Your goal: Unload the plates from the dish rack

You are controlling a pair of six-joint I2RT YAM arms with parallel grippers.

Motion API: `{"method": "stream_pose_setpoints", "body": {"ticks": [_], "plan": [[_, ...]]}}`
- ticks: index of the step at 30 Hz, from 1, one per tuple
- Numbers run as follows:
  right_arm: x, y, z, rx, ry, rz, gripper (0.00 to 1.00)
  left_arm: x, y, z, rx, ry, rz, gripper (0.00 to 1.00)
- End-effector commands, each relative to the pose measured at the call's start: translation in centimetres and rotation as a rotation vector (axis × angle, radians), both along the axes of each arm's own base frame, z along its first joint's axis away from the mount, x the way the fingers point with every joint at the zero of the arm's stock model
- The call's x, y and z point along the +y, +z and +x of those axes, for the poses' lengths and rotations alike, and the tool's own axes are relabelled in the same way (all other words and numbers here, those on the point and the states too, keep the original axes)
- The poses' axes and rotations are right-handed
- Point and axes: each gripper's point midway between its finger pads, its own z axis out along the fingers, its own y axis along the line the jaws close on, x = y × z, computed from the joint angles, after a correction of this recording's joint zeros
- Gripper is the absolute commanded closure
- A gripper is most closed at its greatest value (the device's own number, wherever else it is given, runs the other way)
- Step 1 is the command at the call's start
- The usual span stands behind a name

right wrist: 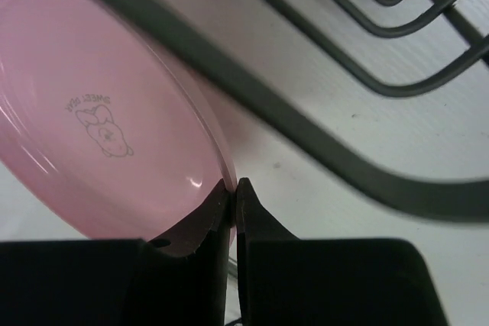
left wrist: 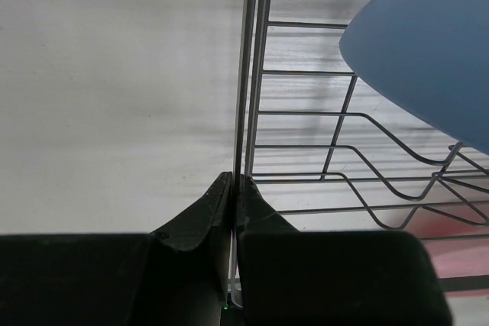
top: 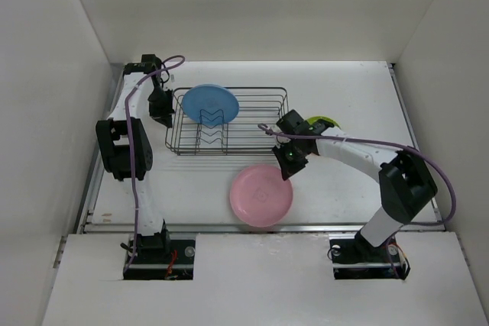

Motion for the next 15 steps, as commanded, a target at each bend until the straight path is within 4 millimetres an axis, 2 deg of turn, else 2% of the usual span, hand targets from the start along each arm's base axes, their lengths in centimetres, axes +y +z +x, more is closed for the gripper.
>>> {"method": "stream_pose_setpoints", "body": {"ticks": [1,4,5,11,12,15], "plan": [[1.2,-0.3,2.6,-0.102,-0.084,-0.026,0.98,1.7,0.1,0.0,0.0,0.082,0.034,1.0],[1.5,-0.8,3.2,-0.131,-0.103,-0.034,0.97,1.8,0.5,0.0,-0.018,0.084,0.044,1.0],[2.1,-0.7,3.4,-0.148,-0.096,-0.018,0.91,1.8,0.5,0.0,-0.019,0.084,0.044,1.0],[2.3,-0.6,3.9,-0.168,-0.1,-0.01,0.66,1.8,0.5,0.0,-0.019,0.084,0.044,1.0],[2.4,0.4,4.2,-0.183,-0.105,-0.008,0.54,1.8,0.5,0.0,-0.019,0.084,0.044,1.0],[2.3,2.0,4.5,-0.206,-0.102,-0.006,0.44,1.8,0.5,0.0,-0.019,0.084,0.044,1.0]]}}
